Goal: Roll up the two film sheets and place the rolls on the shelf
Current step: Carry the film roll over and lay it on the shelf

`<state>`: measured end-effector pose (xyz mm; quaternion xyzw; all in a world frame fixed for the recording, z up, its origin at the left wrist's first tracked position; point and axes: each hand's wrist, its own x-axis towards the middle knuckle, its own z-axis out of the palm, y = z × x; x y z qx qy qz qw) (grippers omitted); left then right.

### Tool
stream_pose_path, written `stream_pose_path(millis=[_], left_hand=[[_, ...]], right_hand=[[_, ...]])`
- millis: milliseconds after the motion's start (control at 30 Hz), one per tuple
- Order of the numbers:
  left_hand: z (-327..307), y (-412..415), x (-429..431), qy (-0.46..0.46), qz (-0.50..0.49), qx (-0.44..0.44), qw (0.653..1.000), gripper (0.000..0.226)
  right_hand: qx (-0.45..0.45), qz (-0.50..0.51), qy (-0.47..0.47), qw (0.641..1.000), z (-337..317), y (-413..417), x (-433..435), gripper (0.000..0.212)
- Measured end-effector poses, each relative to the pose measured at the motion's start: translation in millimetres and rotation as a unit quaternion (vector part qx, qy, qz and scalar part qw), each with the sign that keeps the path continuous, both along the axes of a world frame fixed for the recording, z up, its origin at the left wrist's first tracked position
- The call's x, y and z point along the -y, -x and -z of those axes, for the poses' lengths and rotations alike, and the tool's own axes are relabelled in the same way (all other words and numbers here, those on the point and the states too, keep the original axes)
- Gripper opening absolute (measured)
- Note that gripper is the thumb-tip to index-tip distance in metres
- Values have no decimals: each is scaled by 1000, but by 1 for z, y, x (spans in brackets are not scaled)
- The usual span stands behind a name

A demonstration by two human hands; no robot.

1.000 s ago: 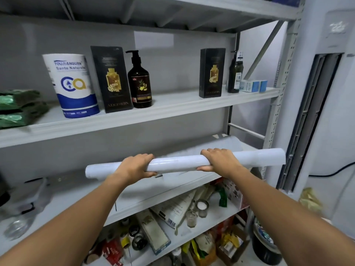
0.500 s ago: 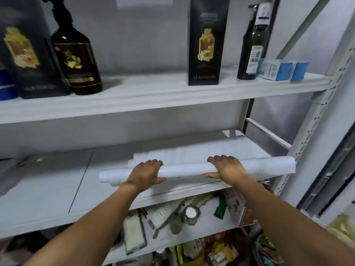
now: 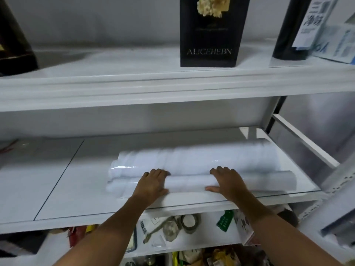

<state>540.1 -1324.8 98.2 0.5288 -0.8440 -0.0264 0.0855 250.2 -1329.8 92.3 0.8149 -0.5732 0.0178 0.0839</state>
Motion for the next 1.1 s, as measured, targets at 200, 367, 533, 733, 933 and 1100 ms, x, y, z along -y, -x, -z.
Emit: stream_pose_path(millis=[200, 367, 533, 733, 933, 1100], left_hand=[[8, 7, 17, 36, 12, 19, 999, 66], [0, 9, 23, 43, -5, 38, 998, 73], [-4, 10, 13, 52, -33, 66, 996, 79], [-7, 14, 3, 82, -70, 128, 986, 87], [0, 30, 4, 127, -104, 169, 972, 81], [4, 30, 1, 137, -108, 158, 972, 85]], right_hand=[[25, -2, -19, 999, 8, 10, 23, 71], [35, -17, 7, 999, 4, 11, 34, 72], [34, -44, 39, 998, 2, 8, 35, 71], [45, -69, 64, 995, 8, 10, 28, 72], [33, -52, 91, 994, 7, 8, 27, 79], [31, -39, 95, 994, 11, 3, 25, 81]])
